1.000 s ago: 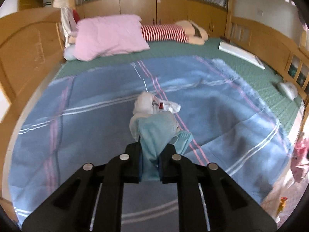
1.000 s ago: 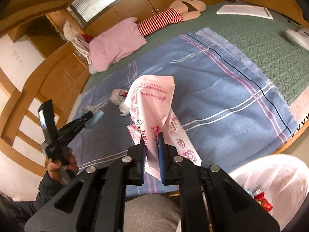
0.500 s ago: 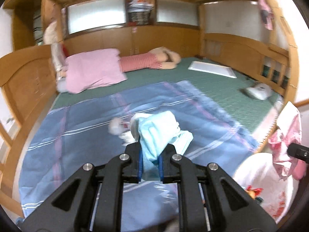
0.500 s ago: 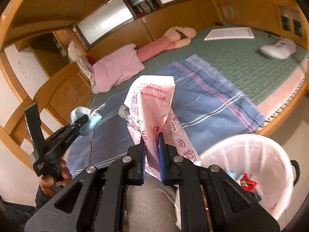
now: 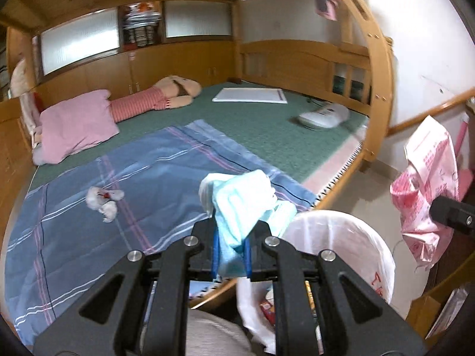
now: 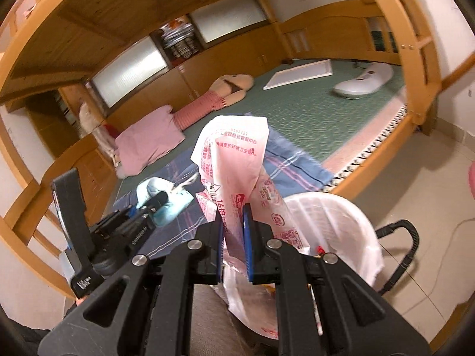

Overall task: Collect trash
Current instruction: 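Carry the mask and pink tissue over the wastebasket and open the left tool, then open the right tool over the wastebasket to drop the pink tissue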

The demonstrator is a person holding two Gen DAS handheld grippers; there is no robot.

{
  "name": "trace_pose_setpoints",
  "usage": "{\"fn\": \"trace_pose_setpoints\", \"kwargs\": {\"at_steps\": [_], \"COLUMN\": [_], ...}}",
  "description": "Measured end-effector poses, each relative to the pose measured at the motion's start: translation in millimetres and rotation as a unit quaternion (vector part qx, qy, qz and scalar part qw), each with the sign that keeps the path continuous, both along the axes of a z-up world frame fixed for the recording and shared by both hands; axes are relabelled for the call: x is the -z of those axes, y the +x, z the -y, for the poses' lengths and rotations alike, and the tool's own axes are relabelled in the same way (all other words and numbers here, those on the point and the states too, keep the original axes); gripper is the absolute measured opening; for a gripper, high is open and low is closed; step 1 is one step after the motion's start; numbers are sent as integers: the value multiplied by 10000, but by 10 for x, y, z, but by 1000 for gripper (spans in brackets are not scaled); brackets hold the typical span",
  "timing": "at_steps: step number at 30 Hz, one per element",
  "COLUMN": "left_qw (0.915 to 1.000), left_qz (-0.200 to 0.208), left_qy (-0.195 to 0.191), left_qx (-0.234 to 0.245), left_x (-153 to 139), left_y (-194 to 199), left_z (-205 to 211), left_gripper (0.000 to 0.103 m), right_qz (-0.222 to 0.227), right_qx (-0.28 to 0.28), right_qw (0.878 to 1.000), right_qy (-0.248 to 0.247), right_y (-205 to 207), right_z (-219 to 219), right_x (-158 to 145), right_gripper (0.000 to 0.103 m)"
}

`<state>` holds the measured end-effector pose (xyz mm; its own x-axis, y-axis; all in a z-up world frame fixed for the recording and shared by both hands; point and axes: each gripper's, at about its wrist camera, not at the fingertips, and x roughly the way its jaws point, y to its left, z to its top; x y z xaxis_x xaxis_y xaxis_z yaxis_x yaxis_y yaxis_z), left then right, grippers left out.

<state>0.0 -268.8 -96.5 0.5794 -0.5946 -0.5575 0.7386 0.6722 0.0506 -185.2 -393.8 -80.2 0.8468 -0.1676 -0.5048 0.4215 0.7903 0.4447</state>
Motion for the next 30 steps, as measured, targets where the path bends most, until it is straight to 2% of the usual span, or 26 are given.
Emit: {"fn": "trace_pose_setpoints", "kwargs": {"at_steps": [6,12,21,24,25,27,28,30], "left_qw": [9997,9996,9995,9991,9986,9976,9976,9978], "left_qz": [-43,-20,-26,-81,-137,-226,-225,-168], "left_qy": [115,170,240,334,397,514,544,510], "left_qx": [201,235,223,267,308,400,376,401], "left_x": [115,168,216,286,323,395,428,453], "left_y": [-242,-314,-357,-364,-366,-365,-373,-405], "left_z": [266,321,342,401,438,505,520,519], "left_gripper": [13,13,14,18,27,57,78,80], "right_qz": [48,81,-180,-189,-188,-181,-187,-206], "right_qx": [215,326,522,498,509,540,554,581], "right_qw": [9997,9994,9983,9984,9984,9982,9981,9979], "right_qy": [43,91,-186,-186,-189,-187,-186,-189], "right_y": [-261,-388,-332,-330,-340,-356,-362,-362], "right_z": [77,122,34,23,27,37,45,46], "right_x": [43,95,181,173,166,162,163,162], "right_gripper": [13,13,13,13,13,13,13,13]}}
